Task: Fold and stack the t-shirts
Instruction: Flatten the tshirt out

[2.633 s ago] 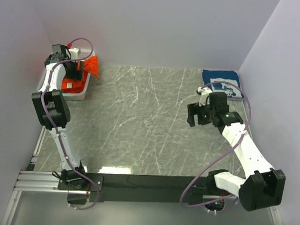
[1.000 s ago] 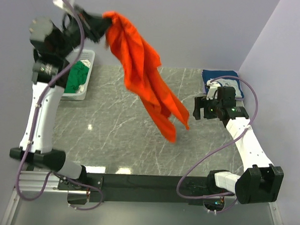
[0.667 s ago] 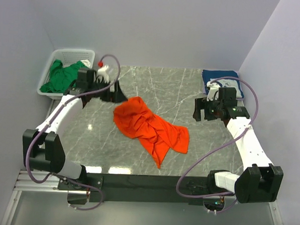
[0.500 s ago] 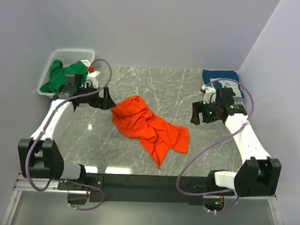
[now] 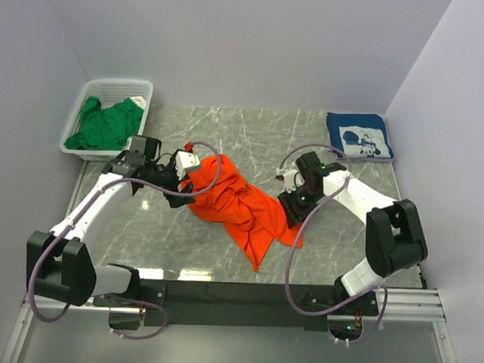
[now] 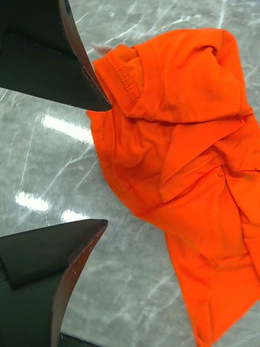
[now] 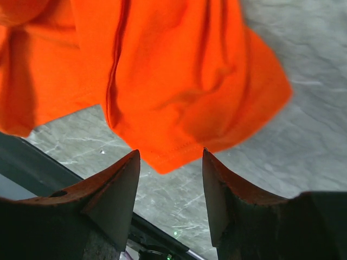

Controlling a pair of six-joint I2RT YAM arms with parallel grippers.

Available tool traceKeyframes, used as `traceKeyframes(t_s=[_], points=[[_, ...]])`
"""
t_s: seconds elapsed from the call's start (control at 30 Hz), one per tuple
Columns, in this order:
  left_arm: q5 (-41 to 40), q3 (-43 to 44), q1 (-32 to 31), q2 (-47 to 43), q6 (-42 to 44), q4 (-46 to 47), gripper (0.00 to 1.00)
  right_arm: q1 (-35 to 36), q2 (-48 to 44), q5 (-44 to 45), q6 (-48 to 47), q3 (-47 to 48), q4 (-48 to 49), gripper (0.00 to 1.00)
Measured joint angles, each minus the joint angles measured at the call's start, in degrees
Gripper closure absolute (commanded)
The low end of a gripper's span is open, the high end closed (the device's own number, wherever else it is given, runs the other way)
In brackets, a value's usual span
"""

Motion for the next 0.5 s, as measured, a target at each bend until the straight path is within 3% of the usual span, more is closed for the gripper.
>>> traceKeyframes(t_s=[0.2,0.27,0.5], points=[[1.4,-1.5,-0.7,2.0,6.8,3.5,0.22,6.2,2.0,1.7,-0.1,-0.9,0.2,0.47],[1.3,-1.8,-1.5,3.3,8.5,5.1,0.29,8.2,2.0,2.1,-0.4,-1.6,0.1,0.49],[0.9,-2.1,-6.2,7.7,7.1,12.0,0.32,11.2,2.7,3.3,-1.3,-3.0,-0.4,0.48]])
